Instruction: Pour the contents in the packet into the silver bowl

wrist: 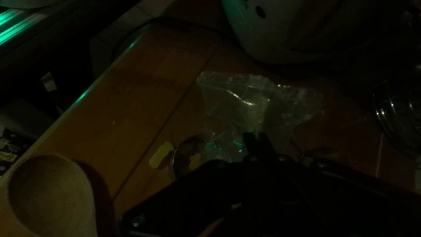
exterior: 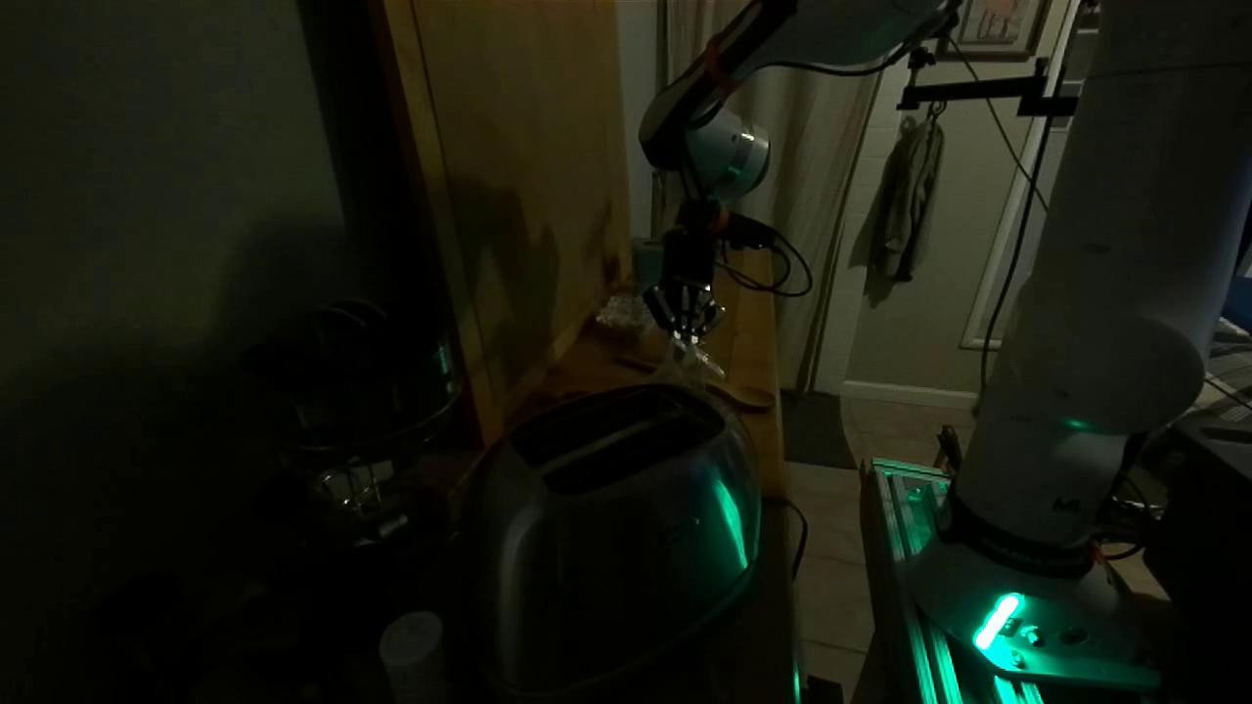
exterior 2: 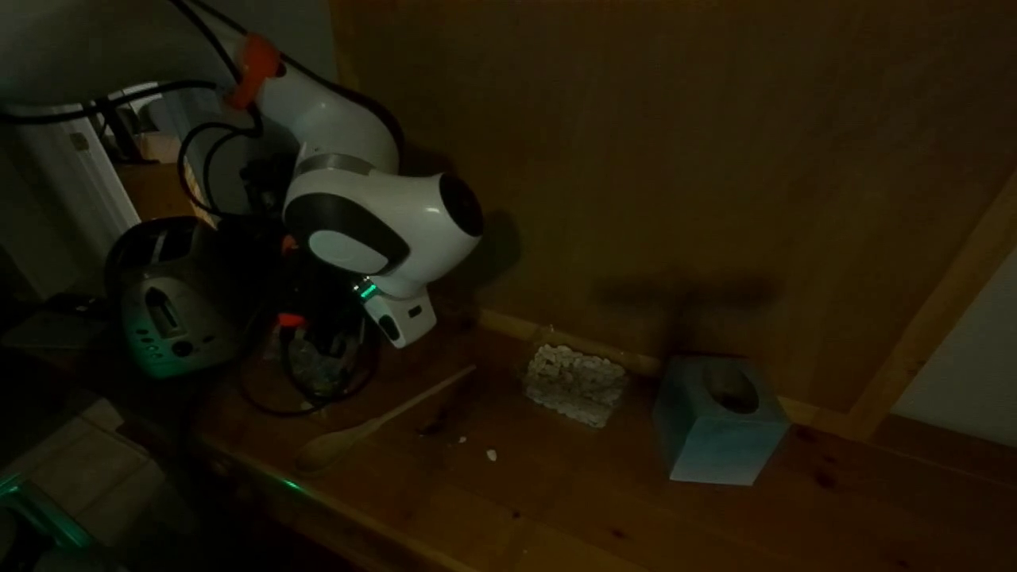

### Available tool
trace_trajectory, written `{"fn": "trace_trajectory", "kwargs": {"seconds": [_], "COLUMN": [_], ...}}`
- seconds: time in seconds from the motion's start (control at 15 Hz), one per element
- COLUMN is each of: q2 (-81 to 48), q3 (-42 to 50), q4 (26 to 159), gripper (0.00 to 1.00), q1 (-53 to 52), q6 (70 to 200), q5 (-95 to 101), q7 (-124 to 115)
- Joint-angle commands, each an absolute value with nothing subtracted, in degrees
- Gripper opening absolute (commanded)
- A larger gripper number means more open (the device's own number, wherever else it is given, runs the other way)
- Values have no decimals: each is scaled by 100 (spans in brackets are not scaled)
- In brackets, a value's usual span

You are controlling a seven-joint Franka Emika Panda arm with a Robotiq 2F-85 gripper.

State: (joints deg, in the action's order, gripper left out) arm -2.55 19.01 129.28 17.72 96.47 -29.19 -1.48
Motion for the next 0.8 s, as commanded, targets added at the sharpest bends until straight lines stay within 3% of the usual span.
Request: {"fn": "trace_trajectory", "kwargs": {"seconds": [0.0, 0.33, 0.4, 0.47, 0.67, 0.73], "q2": [-190, -122, -146, -166, -123, -73], "q3": [1853, 1853, 1898, 1860, 1889, 1866], "q4": [12909, 12949, 12833, 12918, 12866, 12981], "gripper": [1, 1, 1, 1, 1, 1], "q1": [1780, 1776, 1853, 1783, 1835, 1791], "q6": [9666, 9774, 9227, 9807, 9481, 9935], "q5": [-2817, -2803, -2876, -2767, -2773, -2689], "q7": [-163, -213, 323, -258, 193, -136]}}
